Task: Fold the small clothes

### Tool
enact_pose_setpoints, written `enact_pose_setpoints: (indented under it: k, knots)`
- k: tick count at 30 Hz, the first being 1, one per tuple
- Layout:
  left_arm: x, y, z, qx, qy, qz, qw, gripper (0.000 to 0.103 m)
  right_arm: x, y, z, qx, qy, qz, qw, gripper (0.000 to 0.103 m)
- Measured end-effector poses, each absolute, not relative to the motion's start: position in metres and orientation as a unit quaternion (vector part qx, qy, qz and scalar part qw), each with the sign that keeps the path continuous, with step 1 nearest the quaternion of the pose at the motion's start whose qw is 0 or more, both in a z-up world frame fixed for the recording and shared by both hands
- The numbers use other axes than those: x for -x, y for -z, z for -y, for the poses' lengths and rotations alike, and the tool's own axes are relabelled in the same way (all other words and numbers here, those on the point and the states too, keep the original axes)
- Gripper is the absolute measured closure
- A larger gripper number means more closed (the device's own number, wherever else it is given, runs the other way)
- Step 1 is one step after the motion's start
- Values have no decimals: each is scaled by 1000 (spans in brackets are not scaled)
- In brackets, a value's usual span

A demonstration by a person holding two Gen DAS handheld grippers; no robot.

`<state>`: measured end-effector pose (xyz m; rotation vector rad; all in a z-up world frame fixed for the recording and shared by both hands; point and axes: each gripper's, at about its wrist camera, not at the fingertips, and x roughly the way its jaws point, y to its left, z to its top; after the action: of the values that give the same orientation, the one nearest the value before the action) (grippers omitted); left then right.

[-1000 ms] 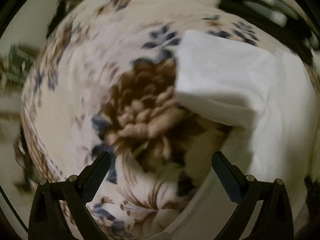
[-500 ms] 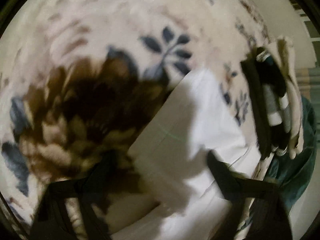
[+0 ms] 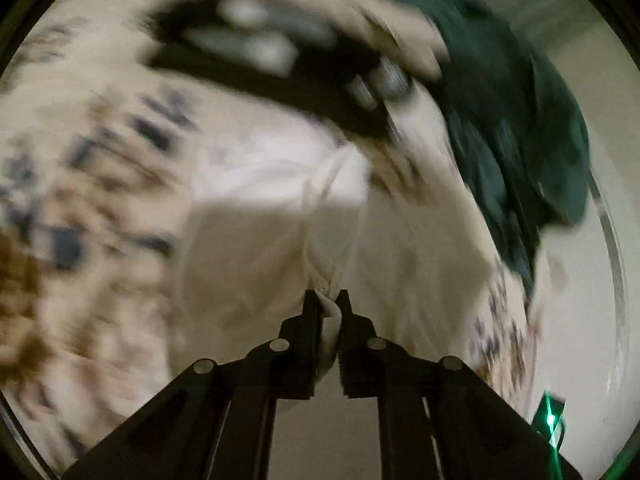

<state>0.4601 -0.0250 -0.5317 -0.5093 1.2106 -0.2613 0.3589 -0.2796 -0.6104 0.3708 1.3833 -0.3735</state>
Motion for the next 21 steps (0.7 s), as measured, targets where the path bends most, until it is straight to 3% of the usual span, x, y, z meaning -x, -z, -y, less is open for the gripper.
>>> enact_pose_setpoints:
  k: [2, 3, 4, 6, 14, 21]
  knots:
    - [-460, 538, 40, 210, 136, -582, 774, 90, -354, 606, 283, -170, 168, -630, 739, 28]
    - [-458, 537, 43, 183, 128, -583, 781, 73, -352, 602, 284, -170, 165, -629, 740, 28]
    - [-456, 534, 41, 168, 123, -579, 789, 43, -350, 598, 285, -170, 160, -628, 742, 28]
    - [-454, 528, 30, 143, 105, -570, 802, 0, -351, 592, 287, -162, 154, -629, 745, 28]
    - [-476, 563, 5, 65, 12, -604, 794, 0, -364, 580, 278, -136, 145, -637, 745, 28]
    - [-437, 581, 75, -55, 106, -638, 761, 0, -365, 561, 281, -129, 146, -643, 741, 28]
